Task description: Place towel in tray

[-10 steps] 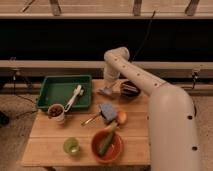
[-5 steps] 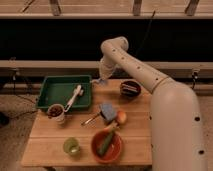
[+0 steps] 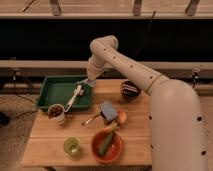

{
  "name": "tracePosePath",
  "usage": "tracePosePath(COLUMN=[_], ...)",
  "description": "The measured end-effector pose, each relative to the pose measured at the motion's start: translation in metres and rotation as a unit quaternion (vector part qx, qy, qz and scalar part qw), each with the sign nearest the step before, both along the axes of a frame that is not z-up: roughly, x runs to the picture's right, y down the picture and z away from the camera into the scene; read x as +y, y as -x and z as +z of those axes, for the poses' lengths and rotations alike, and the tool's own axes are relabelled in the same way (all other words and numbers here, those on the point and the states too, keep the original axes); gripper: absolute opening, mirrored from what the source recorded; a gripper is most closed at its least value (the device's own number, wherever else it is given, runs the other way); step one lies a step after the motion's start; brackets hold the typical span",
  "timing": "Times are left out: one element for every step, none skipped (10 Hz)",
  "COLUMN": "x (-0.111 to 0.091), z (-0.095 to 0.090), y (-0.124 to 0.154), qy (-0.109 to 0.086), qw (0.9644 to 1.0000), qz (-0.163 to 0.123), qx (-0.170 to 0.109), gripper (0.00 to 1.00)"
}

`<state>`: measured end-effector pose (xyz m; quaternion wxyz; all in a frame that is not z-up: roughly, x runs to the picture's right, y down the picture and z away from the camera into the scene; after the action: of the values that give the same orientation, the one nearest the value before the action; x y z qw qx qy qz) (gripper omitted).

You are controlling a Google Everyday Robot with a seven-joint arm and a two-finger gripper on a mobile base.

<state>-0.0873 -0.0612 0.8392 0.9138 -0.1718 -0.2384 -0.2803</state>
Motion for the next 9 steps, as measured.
tracePosePath(x=[0.006,0.013,0.021,0.025,0.03,0.034,0.036,0.037,0.037], z=[-0.009,-0.016,-0.022,-0.026,-0.028,-0.029,-0.03,-0.03,-0.03], y=[0.015,0.027,0.038,0.046,0.053,0.058,0.06,0.061,0.061], qy=[0.0,0.002,0.005,0.007,0.011,0.016,0.018,0.019,0.019], qw=[0.9998,0.9994,0.9987,0.9981,0.9974,0.9966,0.9962,0.9962,0.9962], qz=[-0.009,-0.018,-0.028,-0.034,-0.039,-0.043,-0.043,-0.043,-0.043], qx=[-0.015,-0.029,-0.042,-0.051,-0.06,-0.068,-0.073,-0.074,-0.074], gripper=[0.0,0.0,0.01,0.05,0.14,0.26,0.33,0.39,0.4])
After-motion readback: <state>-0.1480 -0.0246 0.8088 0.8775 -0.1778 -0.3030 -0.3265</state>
